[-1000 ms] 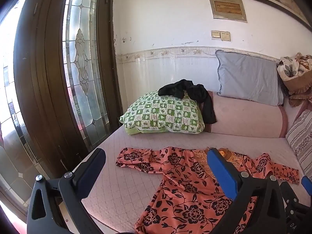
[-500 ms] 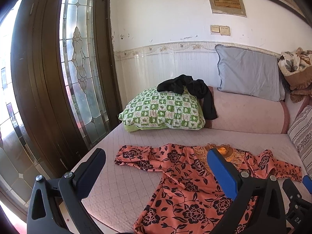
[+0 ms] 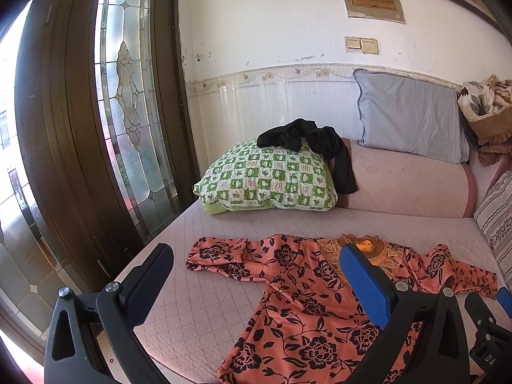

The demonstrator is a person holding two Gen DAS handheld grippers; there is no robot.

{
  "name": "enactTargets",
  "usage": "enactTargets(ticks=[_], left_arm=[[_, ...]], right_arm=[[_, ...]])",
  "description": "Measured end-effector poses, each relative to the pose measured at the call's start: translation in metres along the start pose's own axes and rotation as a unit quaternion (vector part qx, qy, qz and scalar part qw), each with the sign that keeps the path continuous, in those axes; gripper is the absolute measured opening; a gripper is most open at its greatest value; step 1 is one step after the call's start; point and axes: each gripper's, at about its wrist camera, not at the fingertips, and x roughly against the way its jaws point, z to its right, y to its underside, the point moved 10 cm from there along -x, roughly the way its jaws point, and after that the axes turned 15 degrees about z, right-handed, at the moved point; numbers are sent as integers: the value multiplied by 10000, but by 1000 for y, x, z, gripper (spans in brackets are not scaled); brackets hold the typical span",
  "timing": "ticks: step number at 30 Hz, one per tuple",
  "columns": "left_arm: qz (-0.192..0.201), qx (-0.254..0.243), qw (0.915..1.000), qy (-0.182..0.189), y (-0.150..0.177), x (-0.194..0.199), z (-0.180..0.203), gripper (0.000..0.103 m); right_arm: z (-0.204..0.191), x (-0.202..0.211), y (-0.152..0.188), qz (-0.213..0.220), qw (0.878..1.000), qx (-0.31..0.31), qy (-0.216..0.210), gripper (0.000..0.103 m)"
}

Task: Fold small clothes

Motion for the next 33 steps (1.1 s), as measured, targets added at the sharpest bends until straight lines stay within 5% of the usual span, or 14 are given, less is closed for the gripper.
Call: enactTargets(ticks=[16,26,28,30,33], left_arm=[[-301,-217,9992,132,24,-48,35,103],[-1077,-255,9921,595,94,-137,103,103],[-1384,-200,9874,745,123,-162,120,103],[-1682,-211,9818,862,157,-182,136,103],[-1930,-287,9765,920,204,-206,147,103]], right_arm=[[28,-50,7,-169,9995,-150,214,103],[143,-110,40,-398,9887,-1272,680,103],[181,-120,49,-427,9802,-1792,721,103],[235,-127,64,-401,9583,-2668,946,103],[315,-128,93,-171,8974,-4227,1255,103]])
